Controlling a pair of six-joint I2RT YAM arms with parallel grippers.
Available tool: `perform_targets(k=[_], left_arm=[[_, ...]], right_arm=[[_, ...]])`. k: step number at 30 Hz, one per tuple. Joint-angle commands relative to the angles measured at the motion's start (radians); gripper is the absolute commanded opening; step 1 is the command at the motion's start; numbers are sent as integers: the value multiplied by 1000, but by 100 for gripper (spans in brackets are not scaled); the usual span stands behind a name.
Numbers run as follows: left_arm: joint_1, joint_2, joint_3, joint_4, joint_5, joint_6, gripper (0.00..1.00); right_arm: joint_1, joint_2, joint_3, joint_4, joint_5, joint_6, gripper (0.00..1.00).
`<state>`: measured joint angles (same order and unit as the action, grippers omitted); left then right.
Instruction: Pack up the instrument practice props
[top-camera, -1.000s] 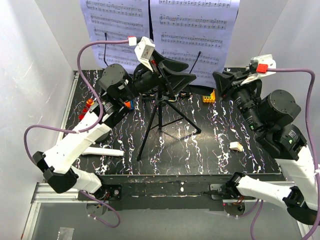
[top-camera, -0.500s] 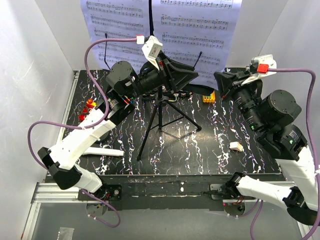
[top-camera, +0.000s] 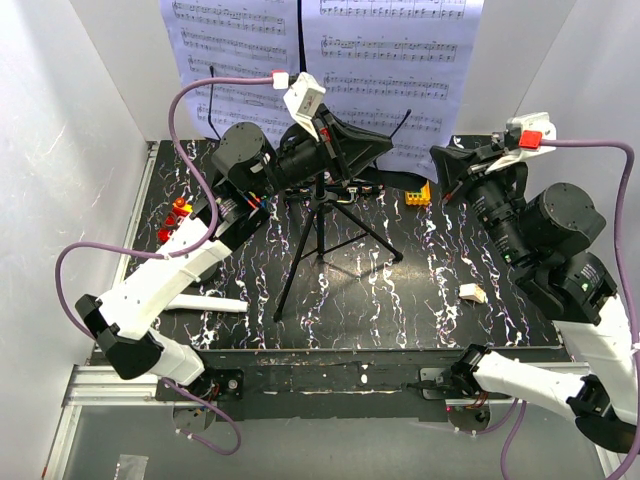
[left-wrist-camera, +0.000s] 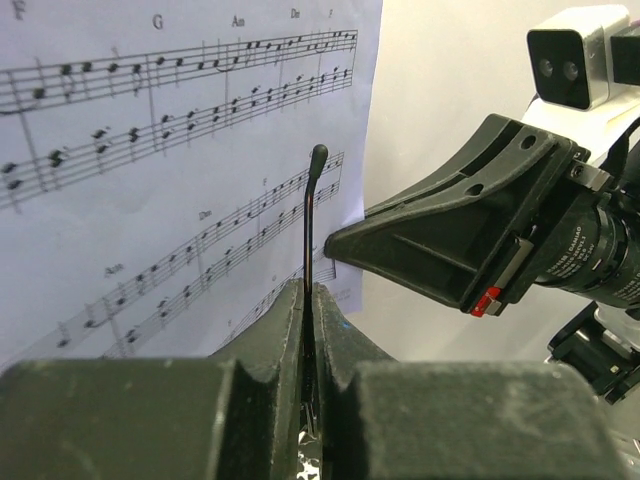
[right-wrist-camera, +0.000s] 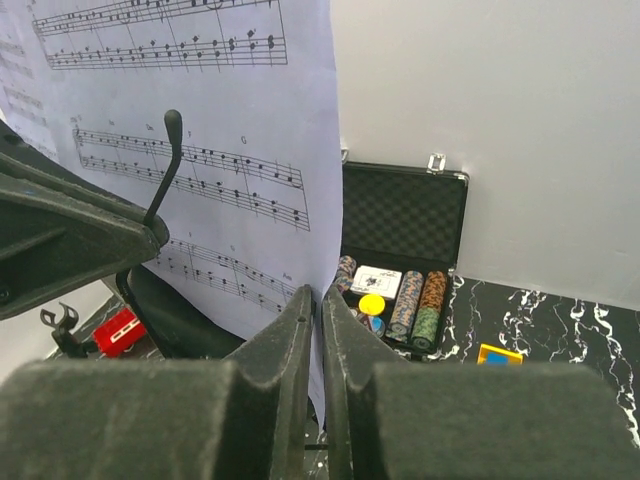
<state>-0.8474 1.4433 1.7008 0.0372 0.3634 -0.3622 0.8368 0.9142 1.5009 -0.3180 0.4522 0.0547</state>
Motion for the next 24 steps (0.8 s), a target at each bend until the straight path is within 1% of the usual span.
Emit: perform_targets(k=[1, 7, 11, 15, 20, 24], left_arm=[[-4, -57, -15, 27, 3, 22, 0], [-4, -81, -39, 36, -23, 42, 0], [-4, -89, -44, 35, -35, 49, 0], [-4, -95, -55, 33, -41, 52, 0], [-4, -112, -72, 32, -58, 62, 0], [-4, -121, -82, 26, -73, 77, 0]], right_arm=[[-2, -31, -16, 11, -7, 39, 1], [-2, -109, -31, -15, -32, 117, 1], [-2, -152, -33, -36, -33, 135, 1], [-2, -185, -44, -61, -1, 122, 1], [-2, -268, -109, -52, 52, 102, 1], [-2, -334, -174, -41, 25, 18, 1]])
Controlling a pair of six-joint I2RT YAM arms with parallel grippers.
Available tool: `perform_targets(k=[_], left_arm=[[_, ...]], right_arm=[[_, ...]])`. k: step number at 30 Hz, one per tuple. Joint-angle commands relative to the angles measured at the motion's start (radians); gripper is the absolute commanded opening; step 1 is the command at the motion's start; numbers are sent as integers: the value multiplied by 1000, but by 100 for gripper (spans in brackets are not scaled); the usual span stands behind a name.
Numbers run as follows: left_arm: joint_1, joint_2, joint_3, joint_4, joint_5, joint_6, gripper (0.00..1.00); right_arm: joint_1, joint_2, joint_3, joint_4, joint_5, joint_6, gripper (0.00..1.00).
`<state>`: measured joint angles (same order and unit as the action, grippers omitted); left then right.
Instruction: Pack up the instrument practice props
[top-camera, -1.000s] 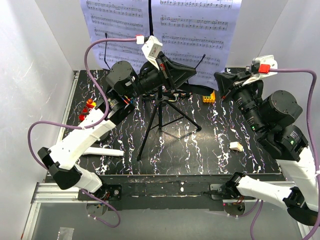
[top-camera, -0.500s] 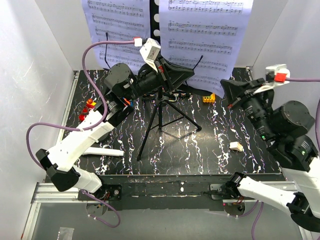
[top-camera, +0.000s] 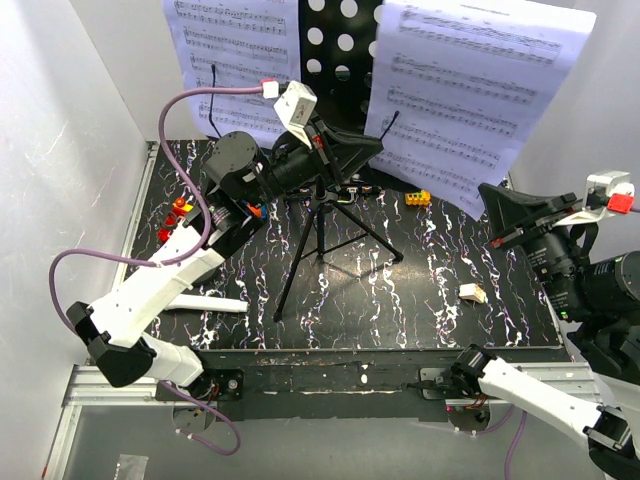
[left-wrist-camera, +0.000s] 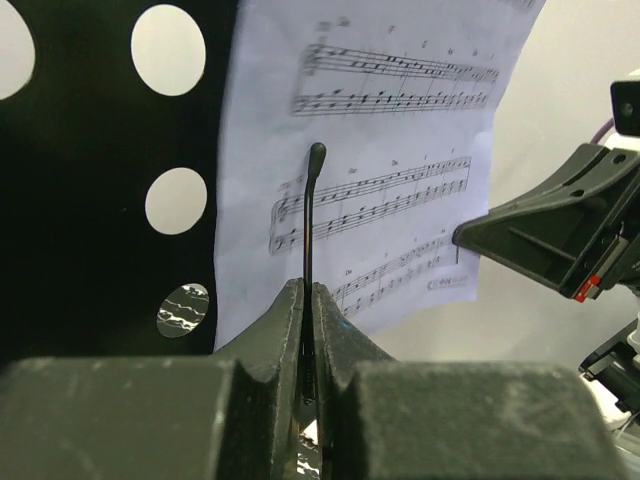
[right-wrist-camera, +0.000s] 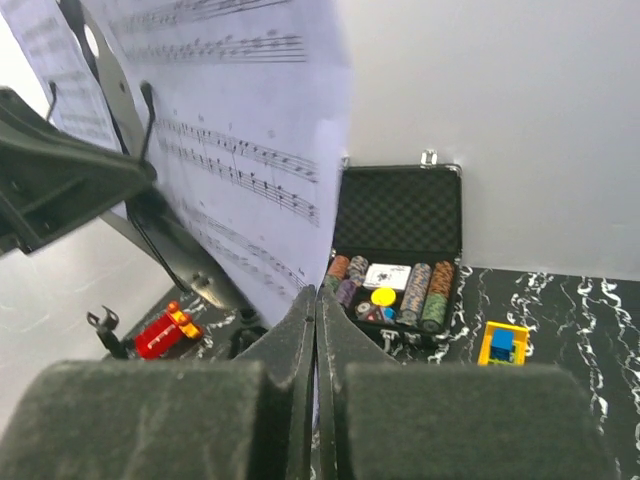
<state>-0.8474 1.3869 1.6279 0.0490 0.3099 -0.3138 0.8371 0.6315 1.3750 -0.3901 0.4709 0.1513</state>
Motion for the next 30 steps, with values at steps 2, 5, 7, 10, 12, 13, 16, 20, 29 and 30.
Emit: perform_targets(k=[2, 5, 7, 10, 12, 13, 16, 20, 29, 30], left_arm=[[-4, -68, -19, 9, -29, 36, 0], [-4, -77, -40, 12, -48, 44, 0], [-4, -83, -51, 20, -58, 44, 0], [-4, -88, -59, 19, -64, 47, 0], [-4, -91, -63, 12, -71, 53, 0], [-4, -94, -63, 11, -74, 56, 0], [-4, -97, -74, 5, -89, 67, 0], [-4, -101, -86, -6, -100, 82, 0], [-4, -104, -129, 0, -124, 104, 0], [-4, -106, -134, 2, -126, 107, 0]], right_arm=[[-3, -85, -65, 23, -3, -96, 1], [-3, -145, -96, 17, -9, -96, 1], [-3, -183, -122, 16, -9, -91, 1], [-1, -229, -151, -13, 15, -75, 1], [-3, -266, -178, -27, 31, -58, 1], [-1, -286, -188, -30, 34, -53, 1], [-1, -323, -205, -52, 31, -36, 1], [-3, -354, -191, -104, 2, -13, 1], [-3, -429, -162, -216, 8, 40, 1], [-3, -440, -159, -225, 9, 47, 1]])
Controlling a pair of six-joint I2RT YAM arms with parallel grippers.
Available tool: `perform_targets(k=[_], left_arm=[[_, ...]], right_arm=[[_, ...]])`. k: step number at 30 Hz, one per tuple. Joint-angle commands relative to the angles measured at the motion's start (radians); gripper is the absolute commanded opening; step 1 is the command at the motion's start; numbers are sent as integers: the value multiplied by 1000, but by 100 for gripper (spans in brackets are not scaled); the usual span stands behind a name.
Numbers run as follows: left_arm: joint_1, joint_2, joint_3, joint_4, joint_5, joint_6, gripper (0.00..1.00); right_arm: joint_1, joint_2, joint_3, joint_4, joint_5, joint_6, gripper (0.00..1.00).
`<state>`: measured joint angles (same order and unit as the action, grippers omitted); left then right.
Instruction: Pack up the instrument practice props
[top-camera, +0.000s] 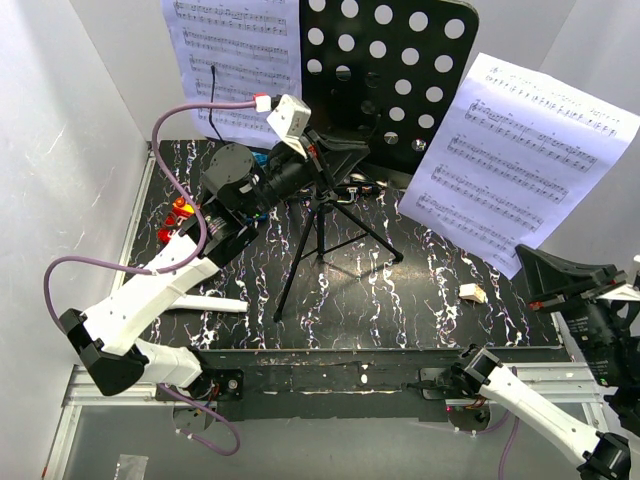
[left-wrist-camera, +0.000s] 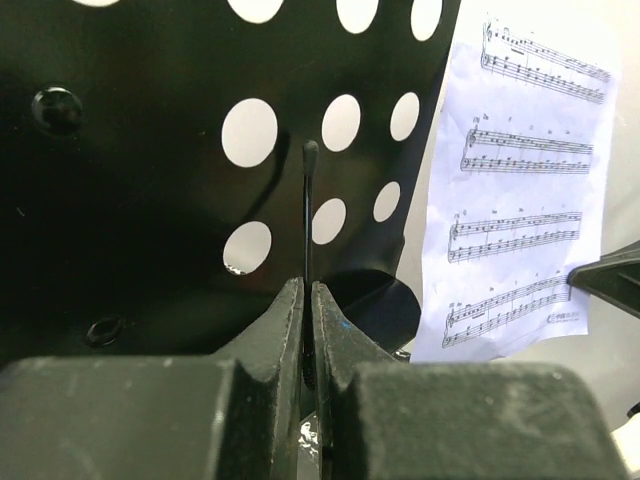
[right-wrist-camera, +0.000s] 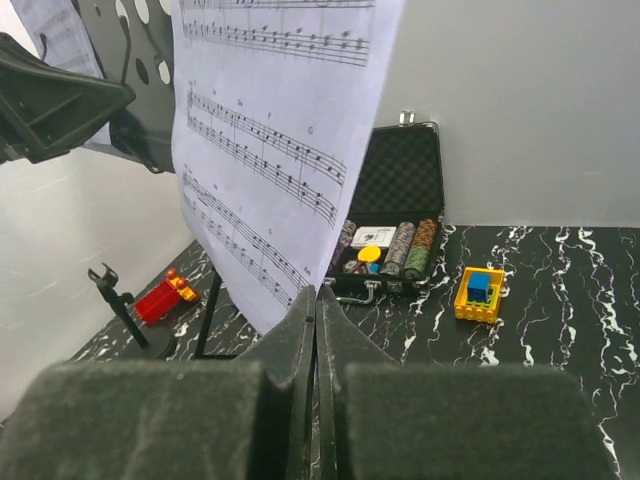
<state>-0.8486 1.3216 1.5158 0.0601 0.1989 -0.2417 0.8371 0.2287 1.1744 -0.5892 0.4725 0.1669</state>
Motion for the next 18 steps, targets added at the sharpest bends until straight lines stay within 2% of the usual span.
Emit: perform_targets(k=[1, 5, 6, 9, 10, 13, 18], left_arm=[[-3, -41, -26, -8, -16, 36, 0], [-3, -51, -51, 7, -19, 38, 0], [-3, -56, -61, 13, -18, 36, 5], [-3, -79, -86, 20, -13, 32, 47], [-4, -88, -95, 20, -12, 28, 55], [-3, -122, -130, 23, -13, 13, 68], [-3, -205, -195, 23, 3, -24, 76]], right_arm=[[-1, -43, 48, -35, 11, 34, 1], [-1, -71, 33, -70, 28, 39, 1], [-1, -77, 24, -76, 34, 37, 1], [-3, -94, -11, -99, 60, 55, 1], [-3, -95, -25, -106, 72, 68, 1], [-3, -109, -67, -115, 115, 85, 1], [-3, -111, -148, -167, 222, 154, 1]])
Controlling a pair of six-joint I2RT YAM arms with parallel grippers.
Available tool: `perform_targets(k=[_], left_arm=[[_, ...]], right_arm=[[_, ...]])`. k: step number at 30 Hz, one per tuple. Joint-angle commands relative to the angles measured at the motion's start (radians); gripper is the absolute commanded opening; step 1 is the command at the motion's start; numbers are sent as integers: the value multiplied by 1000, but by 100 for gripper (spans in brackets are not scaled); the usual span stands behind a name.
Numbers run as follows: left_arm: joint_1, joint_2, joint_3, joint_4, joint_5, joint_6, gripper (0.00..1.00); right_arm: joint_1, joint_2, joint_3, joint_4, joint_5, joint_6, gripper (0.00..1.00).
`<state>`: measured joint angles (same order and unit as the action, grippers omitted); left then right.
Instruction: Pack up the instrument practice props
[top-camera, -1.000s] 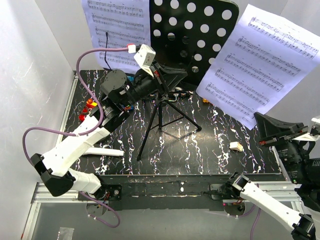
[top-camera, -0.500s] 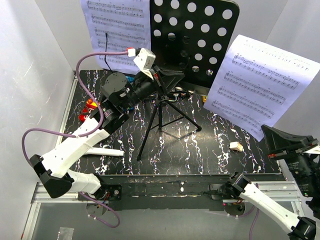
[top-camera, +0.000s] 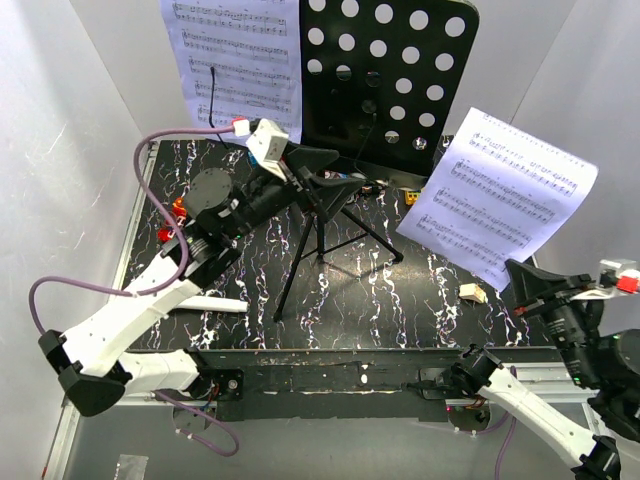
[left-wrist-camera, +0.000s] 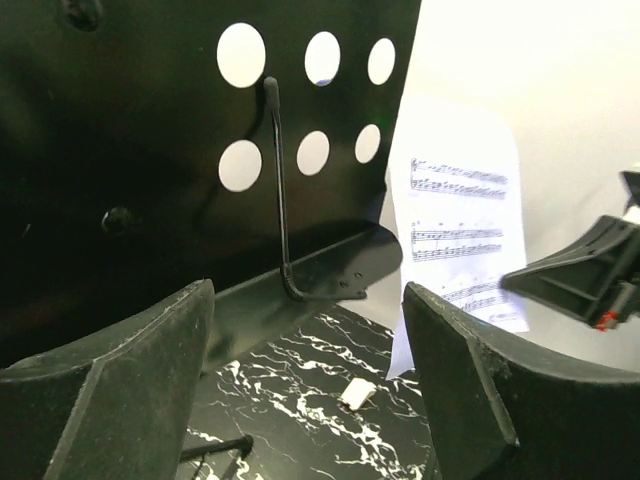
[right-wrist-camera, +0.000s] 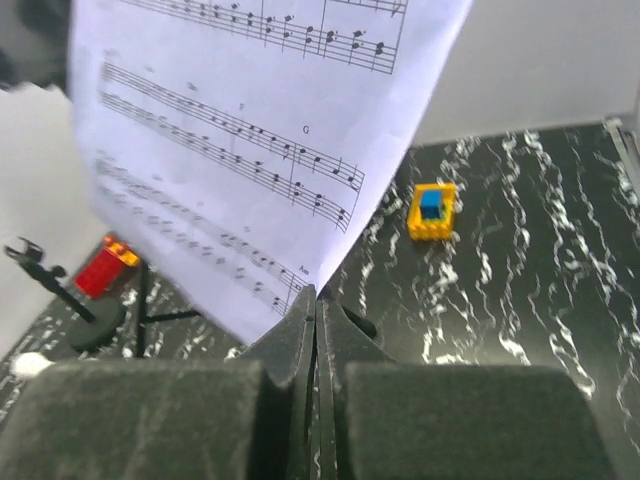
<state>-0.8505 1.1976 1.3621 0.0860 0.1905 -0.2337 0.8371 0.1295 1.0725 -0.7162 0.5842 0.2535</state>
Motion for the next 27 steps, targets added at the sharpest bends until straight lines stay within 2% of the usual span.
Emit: perform_targets(k=[1, 8, 13, 20, 23, 27], left_arm=[[-1, -102, -56, -2, 15, -39, 77], [-1, -237, -179, -60, 20, -79, 81], [-1, -335, -267, -115, -31, -104, 82], [-1, -412, -366, -129, -77, -177, 83], [-1, -424, -391, -141, -80, -208, 83], [-1, -443, -416, -152, -82, -233, 83]], right_arm=[[-1, -11, -65, -46, 118, 79, 1], [-1, 7, -190, -8, 155, 127, 1], [-1, 36, -266, 17, 195, 184, 1], [-4, 261, -313, 167, 235, 95, 1], [-39, 378, -281, 224, 171, 95, 1], [-194, 525, -214, 245, -12, 119, 1]])
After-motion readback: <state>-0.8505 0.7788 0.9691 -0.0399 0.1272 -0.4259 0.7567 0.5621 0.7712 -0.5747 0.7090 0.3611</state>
